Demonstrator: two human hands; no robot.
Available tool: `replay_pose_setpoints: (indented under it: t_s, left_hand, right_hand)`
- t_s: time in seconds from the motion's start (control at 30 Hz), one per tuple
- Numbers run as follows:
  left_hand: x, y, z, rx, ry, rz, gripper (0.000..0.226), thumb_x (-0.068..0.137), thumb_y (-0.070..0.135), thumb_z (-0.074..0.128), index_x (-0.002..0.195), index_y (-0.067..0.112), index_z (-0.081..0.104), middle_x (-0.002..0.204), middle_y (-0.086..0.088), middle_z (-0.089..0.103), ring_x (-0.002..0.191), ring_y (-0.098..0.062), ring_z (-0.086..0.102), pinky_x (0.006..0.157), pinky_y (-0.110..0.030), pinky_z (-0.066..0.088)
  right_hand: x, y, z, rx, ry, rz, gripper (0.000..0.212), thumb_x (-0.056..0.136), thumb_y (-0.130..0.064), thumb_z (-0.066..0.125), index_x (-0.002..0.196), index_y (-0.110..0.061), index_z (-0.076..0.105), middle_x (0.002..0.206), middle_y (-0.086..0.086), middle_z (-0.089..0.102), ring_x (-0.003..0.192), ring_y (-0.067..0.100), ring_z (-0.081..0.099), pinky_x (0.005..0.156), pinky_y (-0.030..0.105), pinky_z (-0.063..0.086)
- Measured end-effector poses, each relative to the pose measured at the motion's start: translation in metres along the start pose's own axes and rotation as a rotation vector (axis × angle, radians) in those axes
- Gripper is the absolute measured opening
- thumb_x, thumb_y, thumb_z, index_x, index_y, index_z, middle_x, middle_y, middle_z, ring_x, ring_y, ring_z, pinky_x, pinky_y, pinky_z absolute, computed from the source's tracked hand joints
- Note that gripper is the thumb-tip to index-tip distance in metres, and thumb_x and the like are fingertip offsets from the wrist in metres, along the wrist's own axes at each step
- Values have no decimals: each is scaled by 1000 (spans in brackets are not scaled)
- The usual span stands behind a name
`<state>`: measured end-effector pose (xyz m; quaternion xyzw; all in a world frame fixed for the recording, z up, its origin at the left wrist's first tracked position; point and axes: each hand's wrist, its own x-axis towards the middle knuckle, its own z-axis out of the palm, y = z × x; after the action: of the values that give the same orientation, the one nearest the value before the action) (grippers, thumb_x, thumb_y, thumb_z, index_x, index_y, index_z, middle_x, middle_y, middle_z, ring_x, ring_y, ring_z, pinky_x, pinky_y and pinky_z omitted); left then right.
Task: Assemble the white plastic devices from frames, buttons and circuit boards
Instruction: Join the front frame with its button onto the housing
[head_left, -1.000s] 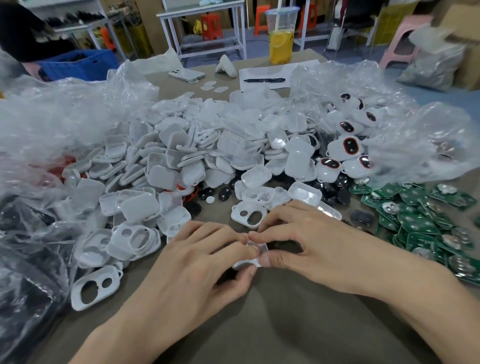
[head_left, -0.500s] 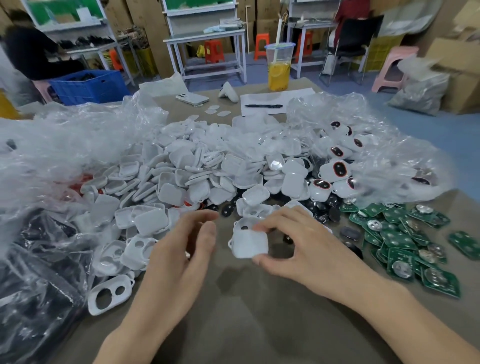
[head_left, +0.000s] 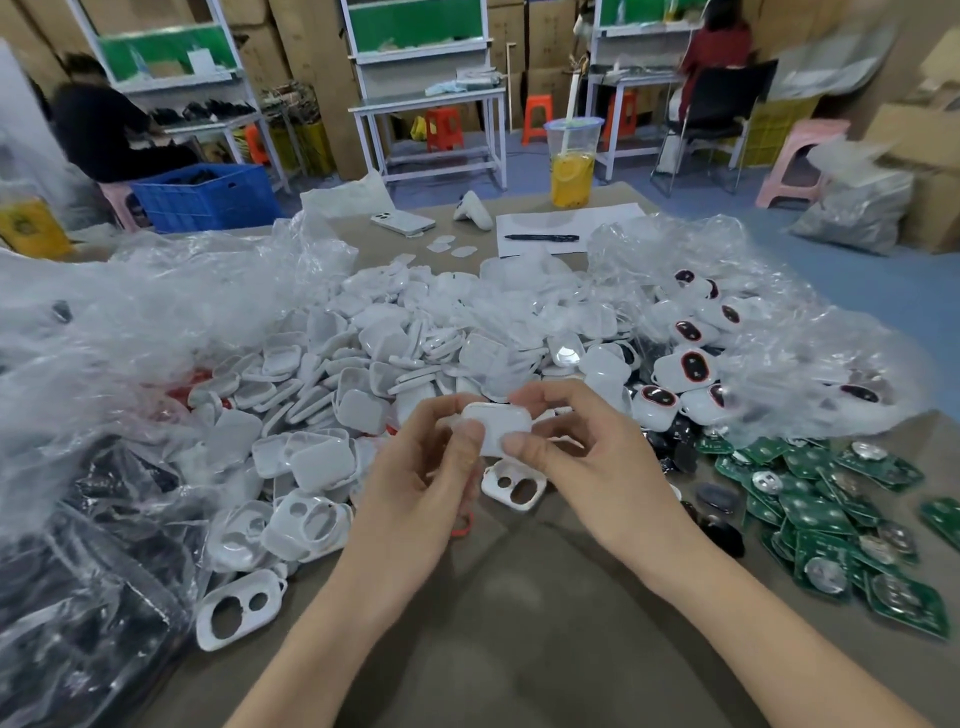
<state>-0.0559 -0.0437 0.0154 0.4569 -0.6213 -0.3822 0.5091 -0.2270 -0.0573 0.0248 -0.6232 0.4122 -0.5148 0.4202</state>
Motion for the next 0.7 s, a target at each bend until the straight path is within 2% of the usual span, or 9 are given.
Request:
replay_pose_setpoints:
  t_s: [0.07, 0.13, 0.2, 0.27, 0.33, 0.47, 0.6, 0.7]
  left_hand:
    - [-1, -4, 0, 66, 8, 34, 29, 98, 53, 54, 118, 35, 61, 66, 3, 58, 53, -16, 54, 51, -30, 49]
    - [-1, -6, 1, 108, -2, 58, 31, 98, 57, 52, 121, 36, 59, 68, 5, 59, 54, -15, 53, 51, -34, 49]
    - [-2, -8, 0, 157, -20, 73, 36, 97, 62, 50, 124, 40, 56, 69, 7, 60, 57, -15, 53, 53, -40, 49]
    - [-3, -8, -1, 242, -39, 105, 38, 97, 67, 46, 128, 46, 54, 62, 0, 56, 55, -21, 52, 54, -44, 50]
    - [-4, -5, -1, 285, -52, 122, 38, 98, 67, 43, 130, 49, 54, 58, -10, 50, 53, -28, 49, 51, -43, 46]
    - [-5, 3, 1, 223, -57, 94, 38, 97, 67, 47, 125, 46, 62, 55, -1, 50, 55, -29, 52, 53, -38, 46]
    - [-5, 7, -1, 211, -61, 76, 34, 94, 68, 48, 118, 52, 65, 53, -2, 53, 54, -26, 55, 52, -25, 44]
    - [-6, 7, -1, 187, -63, 65, 31, 94, 65, 49, 117, 53, 66, 53, 2, 53, 53, -20, 56, 56, -30, 45]
  right_hand:
    - [1, 3, -2, 49, 10, 29, 29, 83, -17, 80, 94, -41, 69, 95, -12, 70, 82, 4, 69, 72, 21, 57]
    - [0, 4, -3, 71, 10, 44, 26, 83, -16, 80, 90, -38, 69, 92, -10, 72, 82, 5, 69, 74, 28, 60]
    - [-1, 4, -3, 45, 1, 36, 24, 82, -19, 81, 86, -39, 67, 90, -10, 72, 83, 6, 69, 73, 24, 58]
    - [-2, 3, -2, 35, -31, 29, 22, 81, -23, 81, 85, -40, 67, 82, -15, 70, 82, 5, 68, 70, 17, 52]
    - [-2, 3, -2, 58, -60, 33, 24, 81, -20, 80, 84, -40, 67, 75, -17, 67, 75, 6, 66, 67, 15, 50]
    - [-2, 2, -3, 110, -60, 56, 32, 81, -10, 82, 78, -38, 66, 76, -16, 68, 75, 10, 66, 66, 18, 52]
    - [-2, 0, -3, 128, -74, 64, 36, 81, -7, 81, 74, -38, 64, 82, -17, 70, 79, 17, 67, 70, 25, 56]
    - [-2, 0, -4, 127, -64, 70, 37, 81, -6, 81, 74, -39, 65, 76, -14, 67, 79, 26, 67, 70, 28, 57]
